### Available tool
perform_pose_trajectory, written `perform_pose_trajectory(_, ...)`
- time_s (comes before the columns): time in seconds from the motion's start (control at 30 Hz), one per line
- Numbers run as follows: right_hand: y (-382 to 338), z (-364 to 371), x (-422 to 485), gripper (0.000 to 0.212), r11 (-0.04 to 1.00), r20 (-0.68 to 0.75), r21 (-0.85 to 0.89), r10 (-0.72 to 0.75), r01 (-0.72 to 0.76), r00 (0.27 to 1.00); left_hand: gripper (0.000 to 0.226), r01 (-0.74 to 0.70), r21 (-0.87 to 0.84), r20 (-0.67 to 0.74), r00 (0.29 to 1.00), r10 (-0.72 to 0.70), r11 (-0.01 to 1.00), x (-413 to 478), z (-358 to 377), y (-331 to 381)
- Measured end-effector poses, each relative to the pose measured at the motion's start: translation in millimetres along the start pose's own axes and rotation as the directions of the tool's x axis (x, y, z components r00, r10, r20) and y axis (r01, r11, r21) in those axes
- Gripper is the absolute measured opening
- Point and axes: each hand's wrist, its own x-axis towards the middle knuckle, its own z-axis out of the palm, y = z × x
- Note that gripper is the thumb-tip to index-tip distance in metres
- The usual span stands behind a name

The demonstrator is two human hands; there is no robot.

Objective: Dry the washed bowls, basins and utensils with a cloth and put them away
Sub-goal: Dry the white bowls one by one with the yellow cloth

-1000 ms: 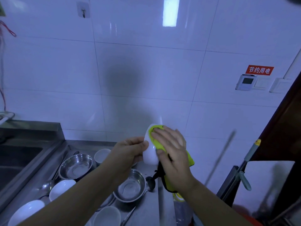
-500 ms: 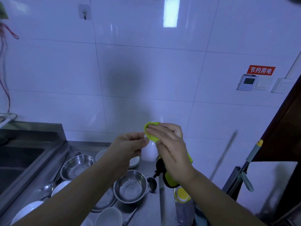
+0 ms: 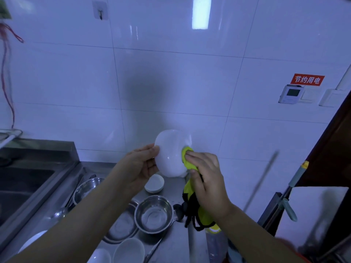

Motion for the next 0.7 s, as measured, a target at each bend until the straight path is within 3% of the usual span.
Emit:
perform_pose_trajectory(0.37,-39,15,25,0.043,0.99,0.008,-0.133,0.039,-0.037,0.999,0.008,0.045,-0.183,-0.016,0.999,-0.049,0.982,-1,26,-23)
perform_pose_trajectory(0.5,-23,24,4,0.048,0.965,0.039,-0.256,-0.039,0.048,0.998,0.01,0.047,-0.254,-0.042,0.997,-0.06,0.966,-5,37,-20)
perform_pose_trajectory(0.57,-10,20,-3,0.047,0.982,-0.013,-0.186,-0.044,0.041,0.999,0.012,0.032,-0.329,-0.047,0.998,-0.051,0.944,-8,38,-15)
perform_pose_trajectory(0.7,-8,14,1,0.049,0.993,-0.105,-0.014,0.119,-0.121,0.987,0.013,0.014,-0.404,-0.055,0.998,-0.039,0.915,-13,39,-14)
